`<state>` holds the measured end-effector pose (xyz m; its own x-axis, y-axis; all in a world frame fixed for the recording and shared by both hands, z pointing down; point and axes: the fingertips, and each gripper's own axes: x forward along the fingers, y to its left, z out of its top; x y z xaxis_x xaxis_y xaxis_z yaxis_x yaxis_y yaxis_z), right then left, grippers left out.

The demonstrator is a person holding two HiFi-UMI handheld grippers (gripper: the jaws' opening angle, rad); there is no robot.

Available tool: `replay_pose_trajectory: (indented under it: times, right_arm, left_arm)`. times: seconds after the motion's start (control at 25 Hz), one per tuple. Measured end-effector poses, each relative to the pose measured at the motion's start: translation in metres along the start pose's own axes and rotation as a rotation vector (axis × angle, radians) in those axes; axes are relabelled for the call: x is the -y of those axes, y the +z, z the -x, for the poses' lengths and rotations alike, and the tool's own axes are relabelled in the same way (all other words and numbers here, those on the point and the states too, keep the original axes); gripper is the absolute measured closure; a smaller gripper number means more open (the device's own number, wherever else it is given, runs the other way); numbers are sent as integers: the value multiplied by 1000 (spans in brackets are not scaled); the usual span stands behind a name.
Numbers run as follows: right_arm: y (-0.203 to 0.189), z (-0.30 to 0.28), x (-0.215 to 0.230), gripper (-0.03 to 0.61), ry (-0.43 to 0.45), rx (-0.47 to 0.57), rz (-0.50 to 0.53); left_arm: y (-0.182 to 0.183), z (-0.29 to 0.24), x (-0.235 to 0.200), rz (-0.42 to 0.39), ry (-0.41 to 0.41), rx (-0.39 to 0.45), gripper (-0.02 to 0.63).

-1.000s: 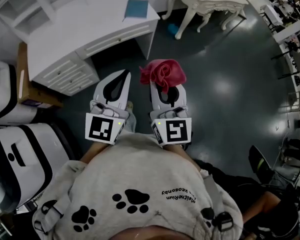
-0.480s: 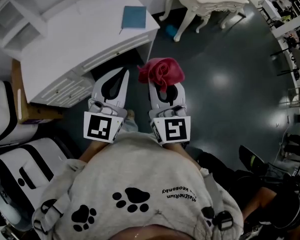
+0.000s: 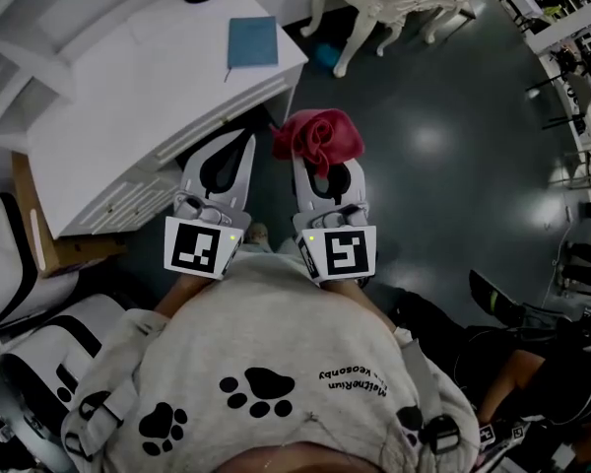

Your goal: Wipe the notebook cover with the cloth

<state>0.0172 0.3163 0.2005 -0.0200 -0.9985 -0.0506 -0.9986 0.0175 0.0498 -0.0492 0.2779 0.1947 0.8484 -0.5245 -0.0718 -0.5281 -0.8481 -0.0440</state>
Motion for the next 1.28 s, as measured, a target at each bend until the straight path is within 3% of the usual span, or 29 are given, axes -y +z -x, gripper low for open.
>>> replay_pose_trajectory:
  times: [0.52, 1.28]
  right_arm:
    - [-8, -36, 16, 479, 25, -25, -8]
    - [-9, -137, 73, 479, 167, -17, -9]
  left_arm:
    - [-16, -30, -18, 35, 13, -31, 614]
    - [-18, -116, -72, 40, 174, -25, 614]
